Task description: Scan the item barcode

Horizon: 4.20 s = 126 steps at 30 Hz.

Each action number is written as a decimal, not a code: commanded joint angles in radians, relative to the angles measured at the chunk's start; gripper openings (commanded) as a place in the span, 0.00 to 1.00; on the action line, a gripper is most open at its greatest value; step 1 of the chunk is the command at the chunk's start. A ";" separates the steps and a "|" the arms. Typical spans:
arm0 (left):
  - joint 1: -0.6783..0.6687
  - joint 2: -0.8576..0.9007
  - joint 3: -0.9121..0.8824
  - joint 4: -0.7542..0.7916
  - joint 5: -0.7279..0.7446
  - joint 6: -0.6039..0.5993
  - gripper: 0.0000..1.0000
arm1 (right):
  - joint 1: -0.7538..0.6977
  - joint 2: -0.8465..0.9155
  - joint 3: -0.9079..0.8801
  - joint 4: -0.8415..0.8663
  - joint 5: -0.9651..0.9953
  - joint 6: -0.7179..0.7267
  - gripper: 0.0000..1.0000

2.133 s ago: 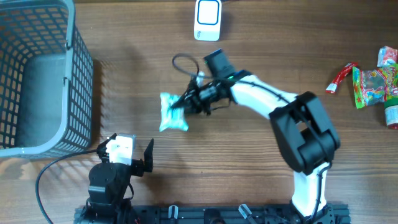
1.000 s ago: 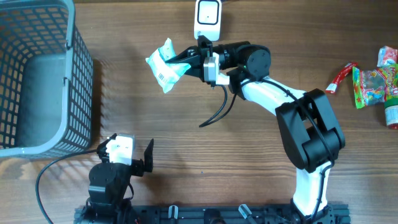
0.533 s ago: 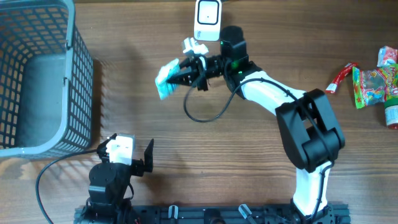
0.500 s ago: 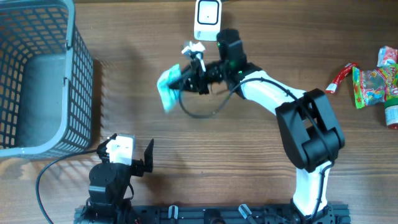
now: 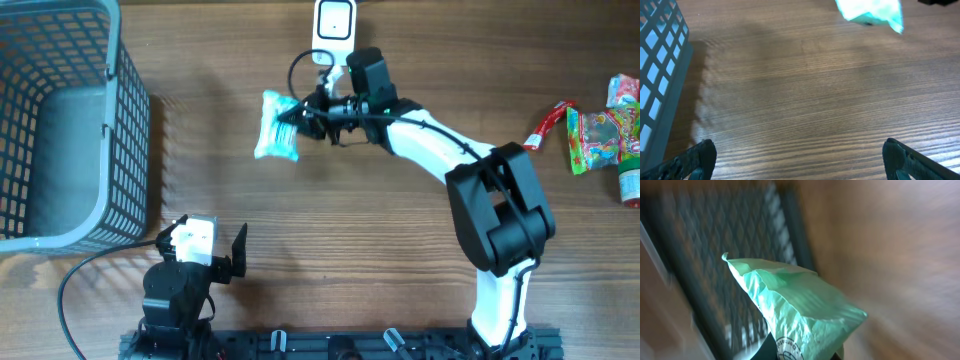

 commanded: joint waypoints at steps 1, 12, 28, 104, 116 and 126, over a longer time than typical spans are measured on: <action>-0.006 -0.004 -0.004 0.004 -0.002 0.014 1.00 | -0.045 0.000 0.121 -0.057 0.372 0.123 0.05; -0.006 -0.004 -0.004 0.004 -0.002 0.014 1.00 | -0.104 0.256 0.515 -0.118 0.594 0.282 0.05; -0.006 -0.004 -0.004 0.004 -0.002 0.014 1.00 | -0.135 0.236 0.608 -0.329 0.557 0.174 0.05; -0.006 -0.004 -0.004 0.004 -0.002 0.014 1.00 | -0.497 -1.868 -0.371 -0.613 1.015 -0.723 1.00; -0.006 -0.004 -0.004 0.004 -0.002 0.014 1.00 | -0.491 -2.087 -0.995 -0.017 1.023 -0.667 1.00; -0.006 -0.004 -0.004 0.004 -0.002 0.014 1.00 | -0.491 -2.087 -1.182 -0.006 1.034 -0.670 1.00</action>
